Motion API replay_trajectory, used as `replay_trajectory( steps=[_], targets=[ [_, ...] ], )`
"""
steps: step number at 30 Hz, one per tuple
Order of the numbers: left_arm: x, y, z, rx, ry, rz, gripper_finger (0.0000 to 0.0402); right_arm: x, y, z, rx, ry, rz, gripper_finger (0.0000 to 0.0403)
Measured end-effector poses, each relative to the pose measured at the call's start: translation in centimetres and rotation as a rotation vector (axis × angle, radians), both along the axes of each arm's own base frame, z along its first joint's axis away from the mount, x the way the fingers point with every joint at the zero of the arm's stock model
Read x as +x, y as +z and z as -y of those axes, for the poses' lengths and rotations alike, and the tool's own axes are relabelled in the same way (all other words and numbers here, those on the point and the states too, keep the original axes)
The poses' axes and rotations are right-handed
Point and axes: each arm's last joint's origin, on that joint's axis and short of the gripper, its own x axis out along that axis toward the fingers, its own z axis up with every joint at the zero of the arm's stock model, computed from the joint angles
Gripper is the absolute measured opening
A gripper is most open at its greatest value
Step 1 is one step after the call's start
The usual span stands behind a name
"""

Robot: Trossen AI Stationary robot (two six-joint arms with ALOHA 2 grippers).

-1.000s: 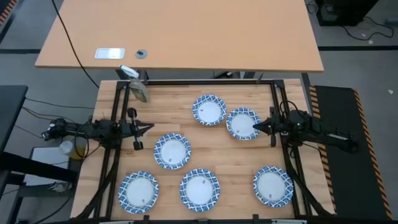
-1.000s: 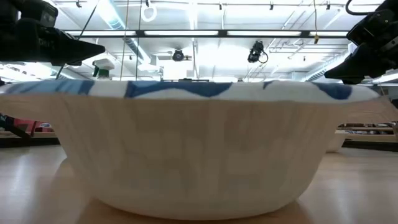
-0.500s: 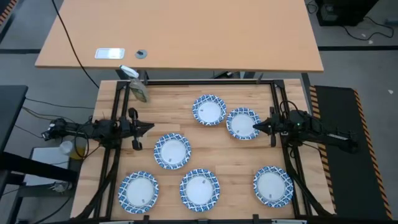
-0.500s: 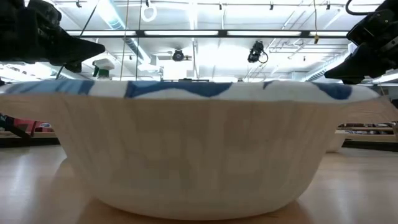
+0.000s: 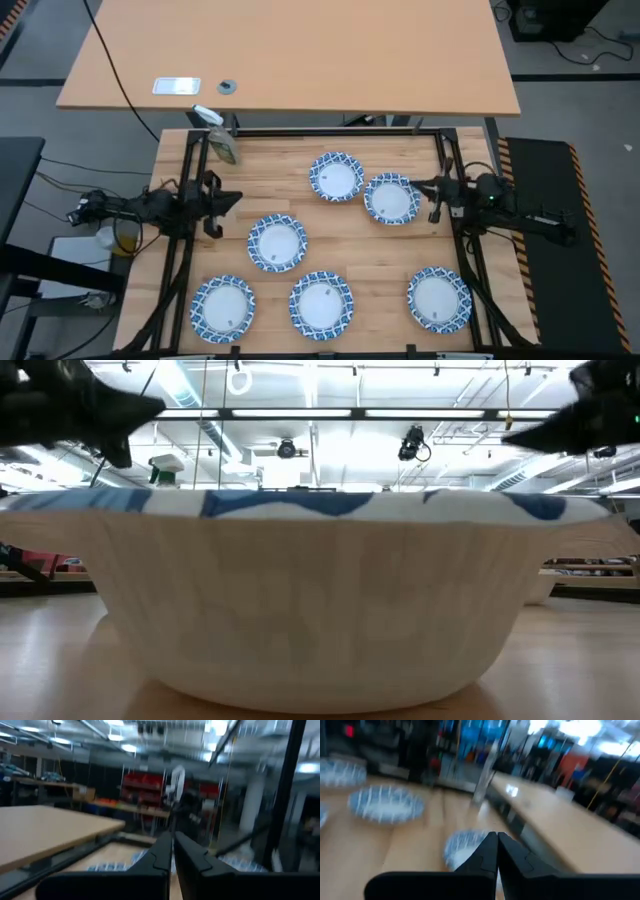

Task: Nest bowls inside each other
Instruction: Stack the blue white patterned bowl on top of the blue white patterned bowl

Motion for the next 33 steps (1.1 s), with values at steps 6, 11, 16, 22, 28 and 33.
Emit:
replay_trajectory(
  steps=[6, 11, 16, 22, 28, 33],
  targets=[
    [-0.1, 0.4, 0.0, -0.027, -0.007, 0.046, 0.0025, -0.3, 2.4, -0.2, -0.025, 0.047, 0.258, 0.0016],
    [0.0, -0.1, 0.0, -0.073, -0.024, 0.007, 0.0025, -0.8, 4.1, -0.5, 0.117, 0.176, 0.476, 0.0016],
    [0.3, -0.5, 0.0, -0.124, -0.034, -0.09, 0.0023, -1.7, 5.6, -0.7, 0.106, 0.212, 0.663, 0.0016],
    [1.1, -0.8, 0.2, -0.144, -0.029, -0.168, 0.0012, -2.3, 6.4, -0.6, 0.171, 0.147, 0.796, 0.0016],
    [1.6, 0.0, 0.3, -0.139, -0.025, -0.213, 0.0008, -1.5, 6.1, -0.3, 0.281, 0.147, 0.77, 0.0016],
    [2.3, 1.8, 0.1, -0.088, 0.013, -0.233, 0.0007, 1.3, 5.1, 0.7, 0.422, 0.004, 0.679, 0.0016]
  ],
)
